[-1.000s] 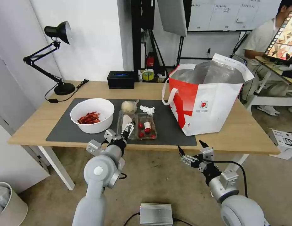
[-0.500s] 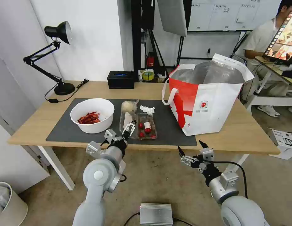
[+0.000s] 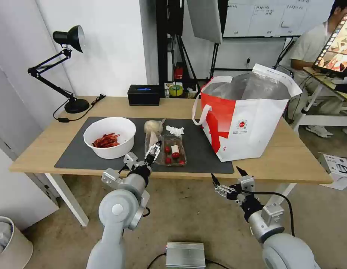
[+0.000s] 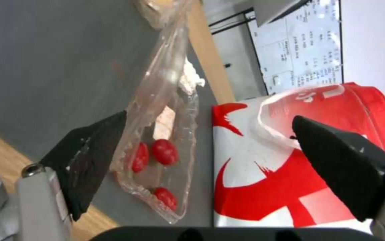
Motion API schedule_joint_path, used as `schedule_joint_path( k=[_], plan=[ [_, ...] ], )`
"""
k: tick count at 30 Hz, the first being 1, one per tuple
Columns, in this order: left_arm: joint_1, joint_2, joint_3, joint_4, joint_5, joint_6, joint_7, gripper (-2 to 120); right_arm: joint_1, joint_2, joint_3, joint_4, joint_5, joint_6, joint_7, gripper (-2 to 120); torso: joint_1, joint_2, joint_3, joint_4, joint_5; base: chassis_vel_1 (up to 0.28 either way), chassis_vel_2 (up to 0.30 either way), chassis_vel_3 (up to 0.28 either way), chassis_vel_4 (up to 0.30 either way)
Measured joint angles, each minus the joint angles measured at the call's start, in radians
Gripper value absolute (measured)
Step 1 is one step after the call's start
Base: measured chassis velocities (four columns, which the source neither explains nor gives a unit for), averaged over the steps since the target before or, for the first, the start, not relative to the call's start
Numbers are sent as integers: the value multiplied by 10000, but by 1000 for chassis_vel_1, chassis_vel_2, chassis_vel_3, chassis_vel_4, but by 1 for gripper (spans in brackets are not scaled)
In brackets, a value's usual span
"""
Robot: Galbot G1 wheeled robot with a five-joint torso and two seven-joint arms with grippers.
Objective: Pick up the trash from the table and place it into the takeout bag.
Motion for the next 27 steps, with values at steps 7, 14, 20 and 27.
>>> schedule_joint_path(
  k=[7,14,20,27],
  plan=[
    [22,-4,188,-11,84,-29,178,100,66,35,26,14,-4,-6,3,100,0,0,0,0,0,0,0,0,0],
    [177,-9,411,-167,136,-74,382,100,12,94,28,32,-57,-12,4,100,0,0,0,0,0,0,0,0,0],
    [293,-9,517,-332,151,-74,476,100,-45,104,37,107,-93,-20,5,100,0,0,0,0,0,0,0,0,0],
    [462,-9,662,-509,151,-65,536,100,-182,138,82,228,-149,-25,10,100,0,0,0,0,0,0,0,0,0]
  ],
)
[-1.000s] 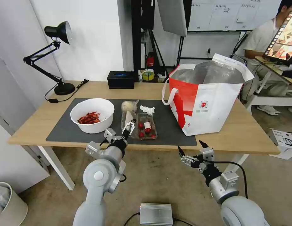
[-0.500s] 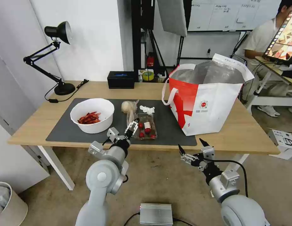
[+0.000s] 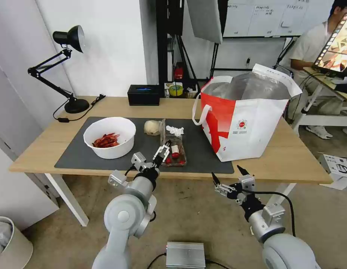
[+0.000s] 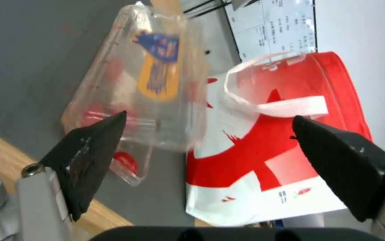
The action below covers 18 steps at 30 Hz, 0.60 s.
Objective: Pick up the trash from the table and place it into the takeout bag.
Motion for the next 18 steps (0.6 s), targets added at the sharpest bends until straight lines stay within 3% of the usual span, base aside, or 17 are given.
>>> schedule_joint_path(
  k=[12,18],
  plan=[
    [92,92,0,-184,257,50,322,100,-380,-40,277,340,-36,-2,4,100,0,0,0,0,-1,0,0,0,0],
    [-567,1003,36,189,607,79,527,100,-482,-54,314,445,-29,-2,16,100,0,0,0,0,-2,0,0,0,0]
  ],
)
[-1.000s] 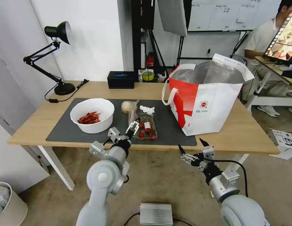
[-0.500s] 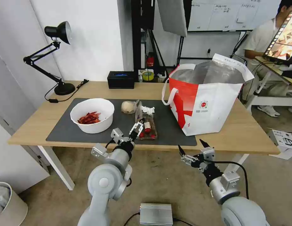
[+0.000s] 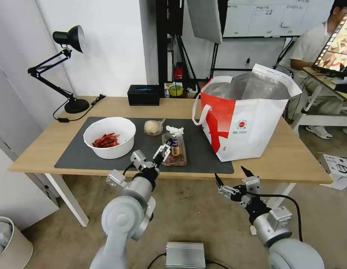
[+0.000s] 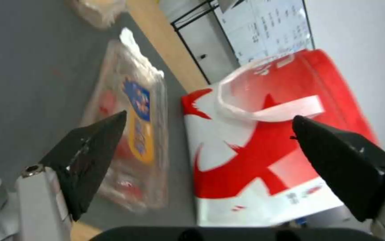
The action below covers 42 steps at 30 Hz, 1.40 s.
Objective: Pick up the trash from the table and place it into the takeout bag.
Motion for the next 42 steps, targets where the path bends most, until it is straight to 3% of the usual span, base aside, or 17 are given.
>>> schedule_joint_path(
  k=[4,7,8,11,12,16,20,21,24,26,31,39,42],
  plan=[
    [-417,633,160,336,213,4,295,100,-4,-36,23,11,10,0,19,100,1,0,0,0,0,0,0,0,0],
    [-1133,1750,647,952,1329,-20,961,89,44,-97,31,10,49,-5,105,100,0,0,0,-1,-2,0,0,0,0],
    [-1133,1750,647,952,1329,-20,961,89,44,-97,31,10,49,-5,105,100,0,0,0,-1,-2,0,0,0,0],
    [-1992,2926,1273,1597,2993,-416,1982,74,142,-170,37,-71,87,-18,130,100,1,0,1,0,-2,0,0,0,0],
    [-1992,2926,1273,1597,2993,-416,1982,74,142,-170,37,-71,87,-18,130,100,1,0,1,0,-2,0,0,0,0],
    [-3149,4058,2317,2369,4822,-905,3167,55,268,-151,51,-193,353,-52,174,100,1,0,1,-2,0,0,0,0,0],
    [-3628,4338,2953,2874,5889,-1146,3853,40,466,-196,19,-230,1361,-343,436,100,1,-1,1,0,0,0,0,0,0],
    [-3628,4338,2953,2874,5889,-1146,3853,40,466,-196,19,-230,1361,-343,436,100,1,-1,1,0,0,0,0,0,0],
    [-3700,4322,3175,3234,6346,-1160,4297,25,700,-281,-10,-228,2858,-692,936,100,1,-2,0,0,0,0,0,0,0],
    [-3702,4319,3212,3307,6395,-1163,4365,24,754,-297,-9,-226,3168,-756,1039,100,1,-1,1,0,0,0,0,0,0],
    [-3712,4258,3404,3738,6798,-1281,4709,1,1029,-338,23,-215,5019,-977,1554,100,1,-2,0,0,0,0,0,0,0],
    [-3601,4260,3598,3874,7068,-1319,4801,0,1310,-357,10,-154,6345,-1073,1778,100,1,-1,0,0,1,0,0,0,0],
    [-3435,4270,3606,3881,7168,-1319,4809,0,1694,-418,-7,-103,7509,-1092,1867,100,1,-1,0,-1,1,0,0,0,0]
  ],
)
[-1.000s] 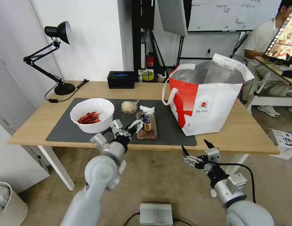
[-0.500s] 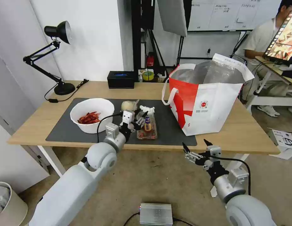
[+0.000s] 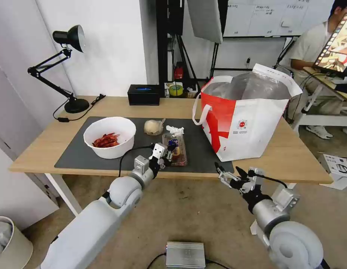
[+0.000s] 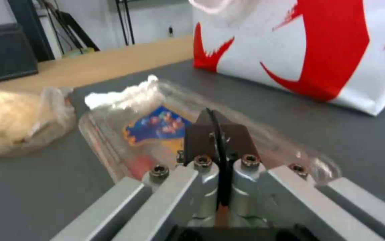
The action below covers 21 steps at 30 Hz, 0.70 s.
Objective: Pick up the trash from the table and place it into the takeout bag.
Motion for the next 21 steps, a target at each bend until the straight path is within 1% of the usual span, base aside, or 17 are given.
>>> schedule_joint_path(
  k=[1,4,5,8,9,12,16,21],
  plan=[
    [0,0,0,0,0,0,0,0,0,0,0,0,0,0,0,100,0,0,0,0,0,0,0,0,0],
    [117,151,-32,-75,41,29,2,0,575,-83,-43,19,1307,5,-30,100,0,0,0,1,0,0,0,0,0],
    [117,151,-32,-75,41,29,2,0,575,-83,-43,19,1307,5,-30,100,0,0,0,1,0,0,0,0,0],
    [127,279,-60,-86,49,77,-9,0,1074,-104,-152,-46,2440,29,-73,100,0,0,0,1,0,0,0,0,0],
    [127,279,-60,-86,49,77,-9,0,1074,-104,-152,-46,2440,29,-73,100,0,0,0,1,0,0,0,0,0],
    [126,343,-68,-95,58,183,-16,0,1549,-89,-257,-226,3347,66,-87,100,-1,1,-1,1,0,0,0,0,0],
    [160,352,-57,-99,116,236,-21,0,1924,-33,-396,-481,3818,87,-76,100,-1,1,-1,2,0,0,0,0,0],
    [209,332,-28,-99,186,251,-21,0,2223,72,-600,-793,4013,93,-14,100,-1,1,-1,1,0,0,0,0,0]
  ],
)
